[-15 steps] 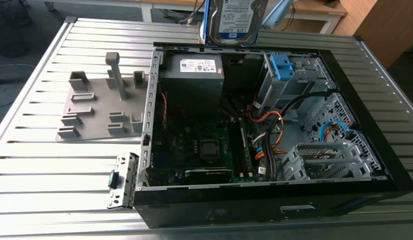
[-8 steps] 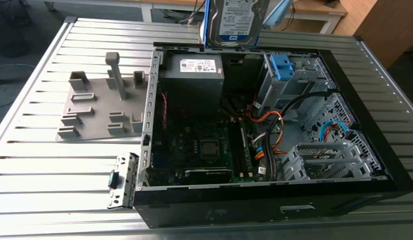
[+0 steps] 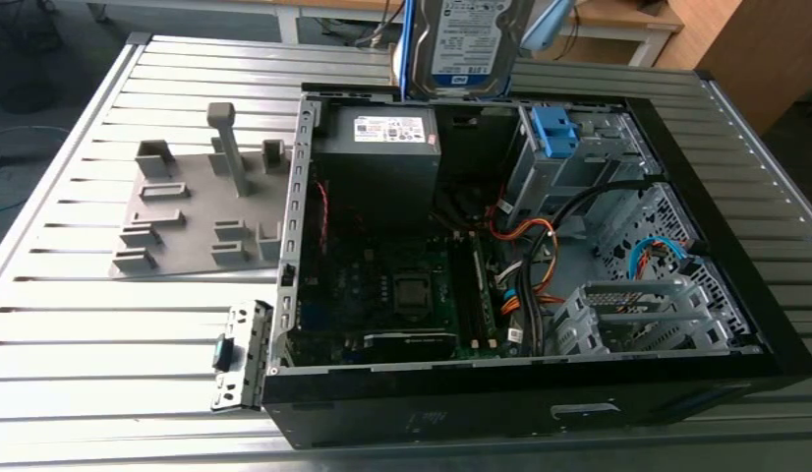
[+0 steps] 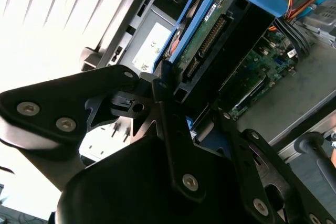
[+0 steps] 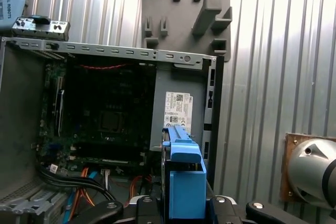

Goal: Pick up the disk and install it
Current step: 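Pick up the disk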

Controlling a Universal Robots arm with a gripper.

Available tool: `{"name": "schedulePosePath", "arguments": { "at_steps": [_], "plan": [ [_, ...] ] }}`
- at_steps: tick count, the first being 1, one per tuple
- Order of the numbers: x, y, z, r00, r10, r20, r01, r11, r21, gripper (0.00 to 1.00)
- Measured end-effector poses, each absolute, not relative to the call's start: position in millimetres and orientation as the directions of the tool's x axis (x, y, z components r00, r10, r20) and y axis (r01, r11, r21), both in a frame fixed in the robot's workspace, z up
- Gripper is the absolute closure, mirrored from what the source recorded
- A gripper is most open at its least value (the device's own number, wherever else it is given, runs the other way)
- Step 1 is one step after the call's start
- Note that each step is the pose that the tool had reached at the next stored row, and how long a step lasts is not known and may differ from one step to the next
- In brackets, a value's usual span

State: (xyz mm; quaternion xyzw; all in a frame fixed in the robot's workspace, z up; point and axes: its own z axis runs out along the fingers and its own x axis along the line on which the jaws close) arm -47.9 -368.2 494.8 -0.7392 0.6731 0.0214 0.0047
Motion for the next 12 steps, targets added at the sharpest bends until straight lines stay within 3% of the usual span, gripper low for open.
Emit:
{"name": "schedulePosePath", "arguments": {
  "at_steps": [12],
  "plan": [
    [-48, -381, 495, 0.093, -0.995, -0.038, -0.995, -0.094, 0.022, 0.64]
  ]
}}
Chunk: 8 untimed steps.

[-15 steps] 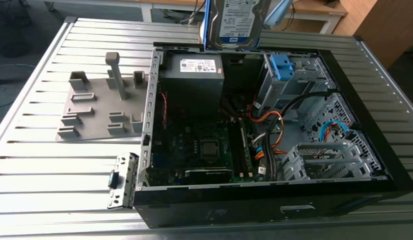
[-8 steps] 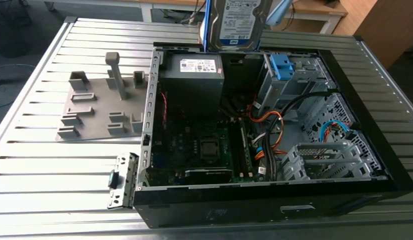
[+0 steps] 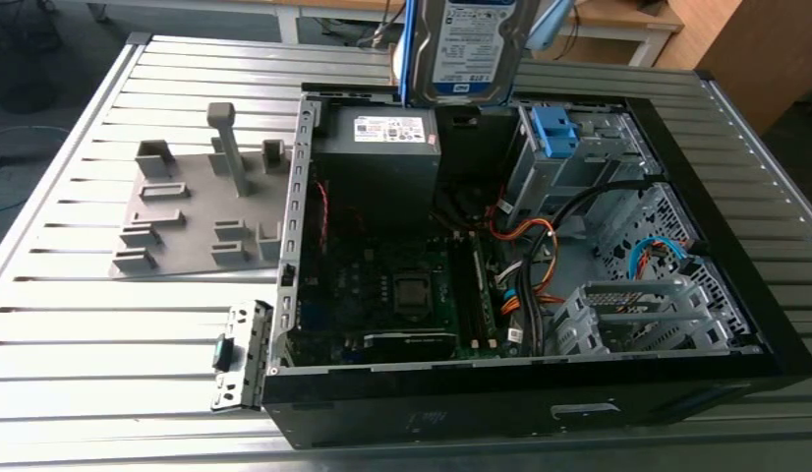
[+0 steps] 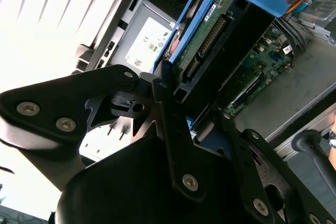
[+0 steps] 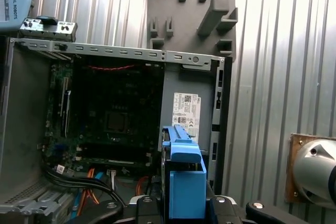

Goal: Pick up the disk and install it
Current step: 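Pick up the disk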

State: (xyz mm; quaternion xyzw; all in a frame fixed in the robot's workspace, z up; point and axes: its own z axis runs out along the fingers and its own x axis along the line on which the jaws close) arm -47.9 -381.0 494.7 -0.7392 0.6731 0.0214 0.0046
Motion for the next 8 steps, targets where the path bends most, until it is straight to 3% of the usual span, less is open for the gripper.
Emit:
{"name": "schedulePosePath", "arguments": {
  "at_steps": [8],
  "plan": [
    [-47.9, -389.4, 494.7, 0.093, -0.995, -0.038, -0.995, -0.094, 0.022, 0.64]
  ]
}}
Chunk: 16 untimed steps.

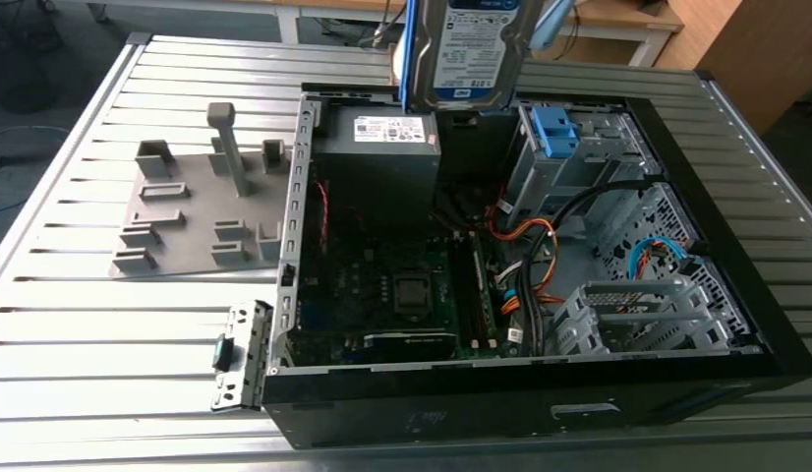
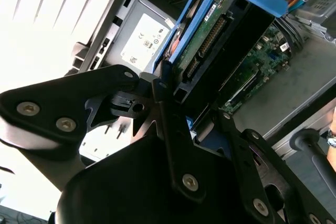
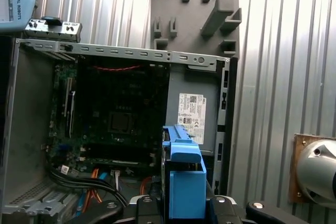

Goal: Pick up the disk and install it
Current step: 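Pick up the disk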

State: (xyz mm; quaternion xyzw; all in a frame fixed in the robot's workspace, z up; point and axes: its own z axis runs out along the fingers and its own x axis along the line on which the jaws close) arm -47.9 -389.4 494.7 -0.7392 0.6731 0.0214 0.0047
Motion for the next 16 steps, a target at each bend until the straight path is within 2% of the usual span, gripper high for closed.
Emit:
{"name": "schedulePosePath", "arguments": {
  "at_steps": [16],
  "plan": [
    [-48, -406, 495, 0.093, -0.995, -0.038, -0.995, -0.094, 0.022, 0.64]
  ]
}}
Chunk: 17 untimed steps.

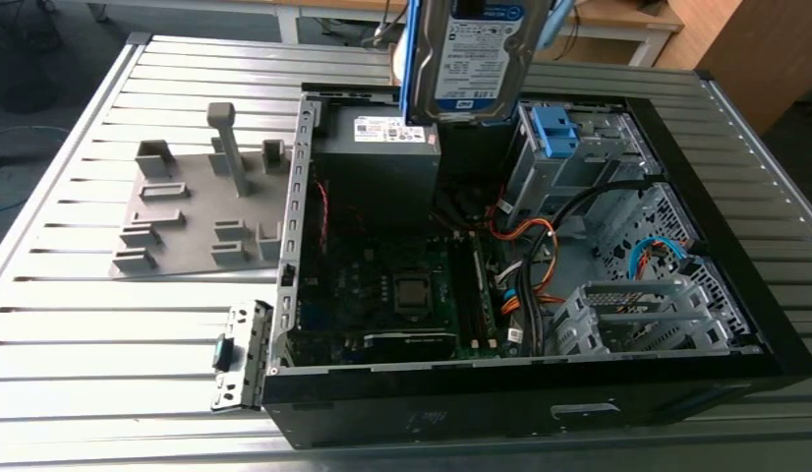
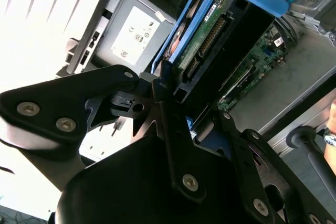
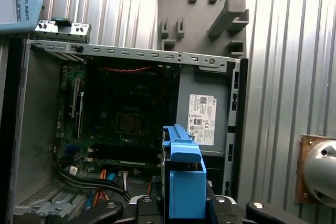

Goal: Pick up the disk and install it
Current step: 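Pick up the disk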

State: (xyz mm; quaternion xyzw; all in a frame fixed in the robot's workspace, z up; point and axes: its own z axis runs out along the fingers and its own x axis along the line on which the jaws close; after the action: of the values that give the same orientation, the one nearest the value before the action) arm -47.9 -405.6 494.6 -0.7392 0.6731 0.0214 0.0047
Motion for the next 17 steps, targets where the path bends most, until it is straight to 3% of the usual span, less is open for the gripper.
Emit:
{"name": "schedulePosePath", "arguments": {
  "at_steps": [17],
  "plan": [
    [-48, -425, 494, 0.093, -0.995, -0.038, -0.995, -0.094, 0.022, 0.64]
  ]
}}
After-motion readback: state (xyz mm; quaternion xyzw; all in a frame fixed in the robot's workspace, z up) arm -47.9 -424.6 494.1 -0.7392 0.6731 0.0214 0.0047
